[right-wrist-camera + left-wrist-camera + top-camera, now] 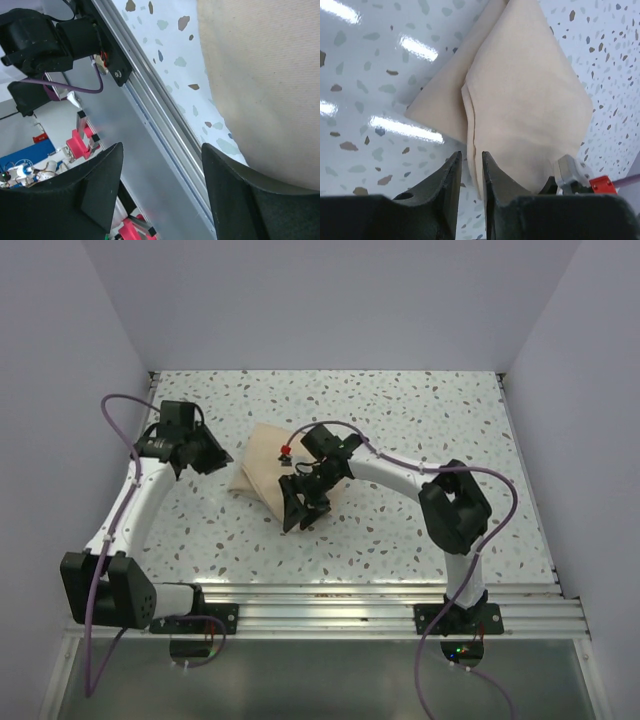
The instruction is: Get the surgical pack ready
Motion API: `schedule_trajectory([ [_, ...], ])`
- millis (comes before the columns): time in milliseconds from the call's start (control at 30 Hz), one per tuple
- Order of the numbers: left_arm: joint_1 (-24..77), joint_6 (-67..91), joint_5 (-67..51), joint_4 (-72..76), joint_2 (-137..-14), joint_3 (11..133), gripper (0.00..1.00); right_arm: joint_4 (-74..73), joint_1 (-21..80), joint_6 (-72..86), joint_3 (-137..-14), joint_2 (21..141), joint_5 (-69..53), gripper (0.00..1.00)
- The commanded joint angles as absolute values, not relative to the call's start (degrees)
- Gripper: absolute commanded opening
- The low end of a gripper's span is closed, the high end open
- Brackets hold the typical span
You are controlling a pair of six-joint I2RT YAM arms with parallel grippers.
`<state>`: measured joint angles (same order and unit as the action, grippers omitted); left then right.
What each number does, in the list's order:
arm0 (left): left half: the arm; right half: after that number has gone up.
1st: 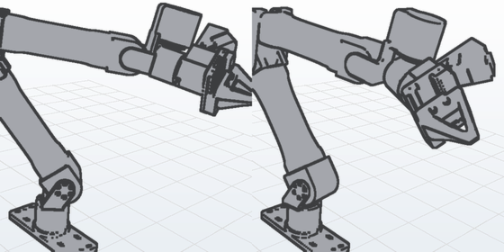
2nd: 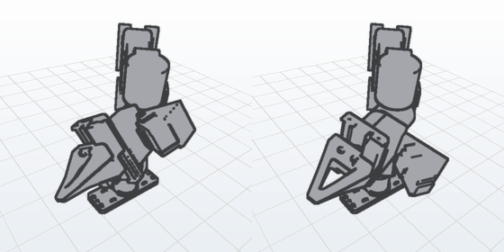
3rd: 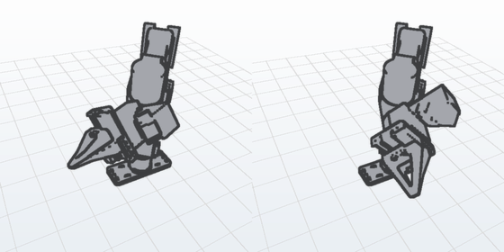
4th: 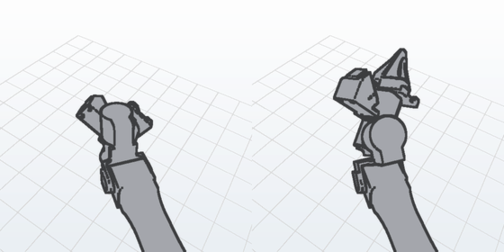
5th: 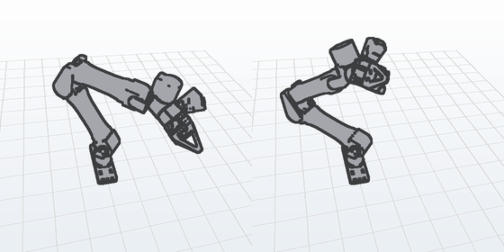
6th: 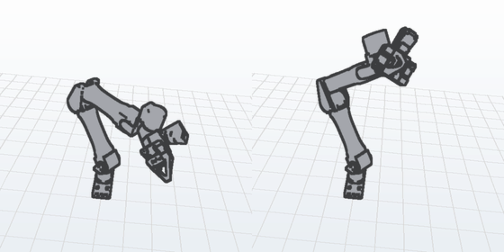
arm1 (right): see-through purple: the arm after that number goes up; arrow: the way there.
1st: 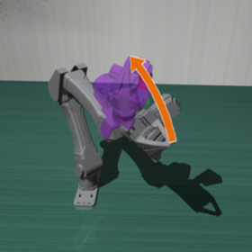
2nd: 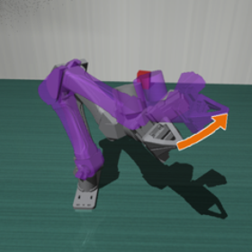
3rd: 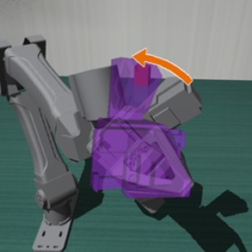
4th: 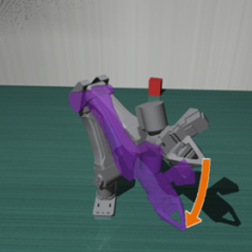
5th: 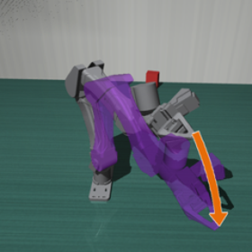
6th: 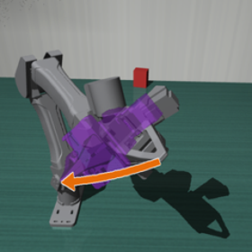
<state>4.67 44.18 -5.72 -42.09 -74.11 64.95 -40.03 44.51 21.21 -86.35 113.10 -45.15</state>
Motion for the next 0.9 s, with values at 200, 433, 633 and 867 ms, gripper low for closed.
schedule_trajectory([
  [200, 3.3, 38.5, -28.1, -25.2, -86.9, 69.7, 0.08, -37.6, 33.9, 27.2, -93.5, 107.7, -43.0, 0.42],
  [433, 3.5, 42.7, -40.7, -7.1, -94.6, 69.6, 0.03, -16.2, 27.6, 42.5, -97.5, 117.9, -51.9, 0.10],
  [633, 3.5, 46.0, -47.0, -1.3, -106.6, 74.1, 0.01, 0.3, 23.4, 55.4, -96.2, 122.8, -53.1, 0.07],
  [867, 2.6, 43.5, -42.5, -7.5, -112.5, 73.8, 0.00, 6.8, 20.0, 58.0, -90.8, 125.5, -54.8, 0.06],
])
